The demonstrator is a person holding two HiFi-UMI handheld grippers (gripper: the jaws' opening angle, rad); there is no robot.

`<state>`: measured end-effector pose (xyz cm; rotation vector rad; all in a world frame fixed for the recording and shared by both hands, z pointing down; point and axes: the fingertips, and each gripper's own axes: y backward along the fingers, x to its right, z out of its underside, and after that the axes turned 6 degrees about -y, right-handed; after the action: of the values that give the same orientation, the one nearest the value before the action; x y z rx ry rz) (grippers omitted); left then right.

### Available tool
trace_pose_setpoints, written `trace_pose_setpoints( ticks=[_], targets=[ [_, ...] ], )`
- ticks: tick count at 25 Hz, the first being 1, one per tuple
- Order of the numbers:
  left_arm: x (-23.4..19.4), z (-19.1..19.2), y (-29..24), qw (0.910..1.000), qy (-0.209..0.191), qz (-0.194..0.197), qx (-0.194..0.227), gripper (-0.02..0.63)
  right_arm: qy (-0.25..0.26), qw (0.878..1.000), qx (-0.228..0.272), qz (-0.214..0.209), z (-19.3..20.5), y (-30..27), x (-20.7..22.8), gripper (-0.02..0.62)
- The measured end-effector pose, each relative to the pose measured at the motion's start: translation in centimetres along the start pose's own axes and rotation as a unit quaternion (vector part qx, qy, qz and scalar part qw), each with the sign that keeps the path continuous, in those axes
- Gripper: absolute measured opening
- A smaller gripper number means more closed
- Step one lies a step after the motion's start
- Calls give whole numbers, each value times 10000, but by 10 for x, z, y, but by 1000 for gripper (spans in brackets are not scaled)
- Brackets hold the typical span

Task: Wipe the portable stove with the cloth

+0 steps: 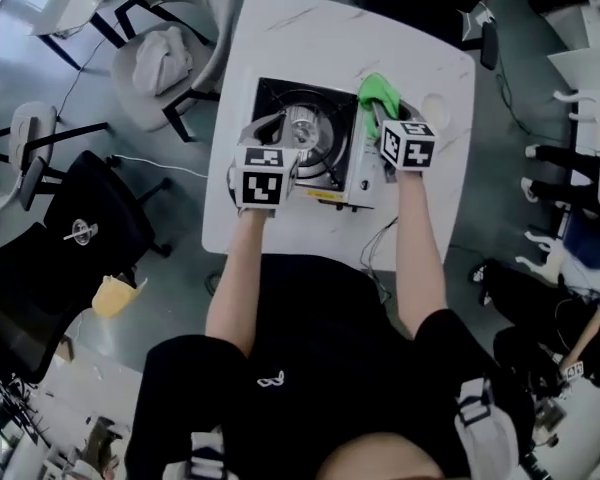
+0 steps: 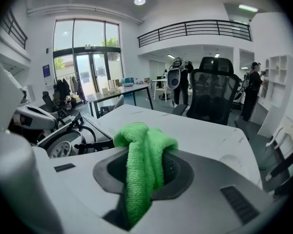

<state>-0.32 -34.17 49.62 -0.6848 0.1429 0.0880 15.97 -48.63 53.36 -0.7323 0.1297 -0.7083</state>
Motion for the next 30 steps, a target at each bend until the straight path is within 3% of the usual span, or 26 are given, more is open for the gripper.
trace_pose_setpoints(
  ticks=[3,6,11,14,17,23,30],
  targets=[
    [-10,0,6,9999,16,54,87,-2,581,9976,-275,251,-3,-7,-5,66],
    [-25,0,13,9997,155,37,202,-2,1474,9863,-446,584,-23,-14,-20,64],
    [-45,4,27,9987,385,31,329,-2,1575,9826,-534,824,-31,-11,-43,64],
    [-62,10,32,9979,532,-5,368,-2,2132,9737,-445,674,-41,-20,-75,61],
    [-80,16,39,9968,695,-40,397,-2,2626,9584,-835,745,-27,-31,-93,61],
    [-115,23,51,9945,933,-108,472,-2,3103,9383,-1250,880,-14,-43,-116,63],
    [-134,41,55,9937,1065,45,345,-2,2950,9442,-1237,785,-12,-58,-157,61]
  ],
)
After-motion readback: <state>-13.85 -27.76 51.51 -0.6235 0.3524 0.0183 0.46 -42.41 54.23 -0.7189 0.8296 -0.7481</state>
